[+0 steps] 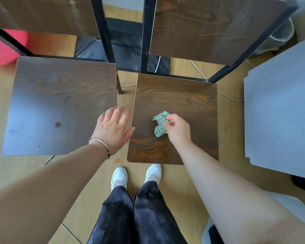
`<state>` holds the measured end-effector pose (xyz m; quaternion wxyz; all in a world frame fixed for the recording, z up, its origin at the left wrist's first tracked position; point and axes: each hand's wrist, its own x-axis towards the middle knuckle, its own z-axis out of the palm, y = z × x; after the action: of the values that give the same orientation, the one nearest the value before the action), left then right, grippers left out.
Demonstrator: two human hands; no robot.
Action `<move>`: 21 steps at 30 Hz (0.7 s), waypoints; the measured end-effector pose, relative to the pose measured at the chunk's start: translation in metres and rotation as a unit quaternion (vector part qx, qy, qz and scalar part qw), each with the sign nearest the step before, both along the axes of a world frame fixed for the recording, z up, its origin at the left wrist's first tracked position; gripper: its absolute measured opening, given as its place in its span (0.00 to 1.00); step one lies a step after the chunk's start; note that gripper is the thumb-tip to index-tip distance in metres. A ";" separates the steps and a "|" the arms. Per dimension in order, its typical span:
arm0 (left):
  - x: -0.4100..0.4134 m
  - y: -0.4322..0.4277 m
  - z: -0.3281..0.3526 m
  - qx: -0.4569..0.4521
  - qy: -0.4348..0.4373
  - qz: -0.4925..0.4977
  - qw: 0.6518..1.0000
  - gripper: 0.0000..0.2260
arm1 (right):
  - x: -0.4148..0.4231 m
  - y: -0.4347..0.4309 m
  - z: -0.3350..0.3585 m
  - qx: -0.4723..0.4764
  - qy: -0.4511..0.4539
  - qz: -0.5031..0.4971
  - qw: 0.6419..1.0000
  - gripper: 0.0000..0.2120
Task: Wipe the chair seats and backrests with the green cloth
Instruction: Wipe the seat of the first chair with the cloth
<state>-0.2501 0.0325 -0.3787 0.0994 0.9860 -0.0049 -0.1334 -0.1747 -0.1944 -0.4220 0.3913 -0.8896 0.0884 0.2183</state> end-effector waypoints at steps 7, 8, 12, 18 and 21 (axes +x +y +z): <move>0.024 -0.029 -0.023 -0.004 0.017 -0.004 1.000 0.27 | 0.034 -0.041 -0.031 -0.057 0.024 0.063 0.996 0.06; 0.026 -0.032 -0.025 -0.004 0.020 -0.004 1.000 0.27 | 0.036 -0.044 -0.033 -0.071 0.022 0.085 0.994 0.07; 0.036 -0.038 -0.029 -0.008 0.025 0.001 1.000 0.25 | 0.043 -0.046 -0.033 -0.075 -0.012 0.099 0.992 0.08; 0.046 -0.032 -0.030 0.007 0.033 0.012 0.999 0.24 | 0.067 -0.035 -0.033 -0.098 0.023 0.105 0.989 0.10; 0.047 -0.029 -0.030 0.006 0.032 0.018 0.999 0.24 | 0.074 -0.028 -0.036 -0.137 0.052 0.115 0.983 0.12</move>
<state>-0.2036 0.0034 -0.4084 0.0956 0.9817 0.0170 -0.1636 -0.1005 -0.2223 -0.4575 0.2334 -0.9265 0.0345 0.2933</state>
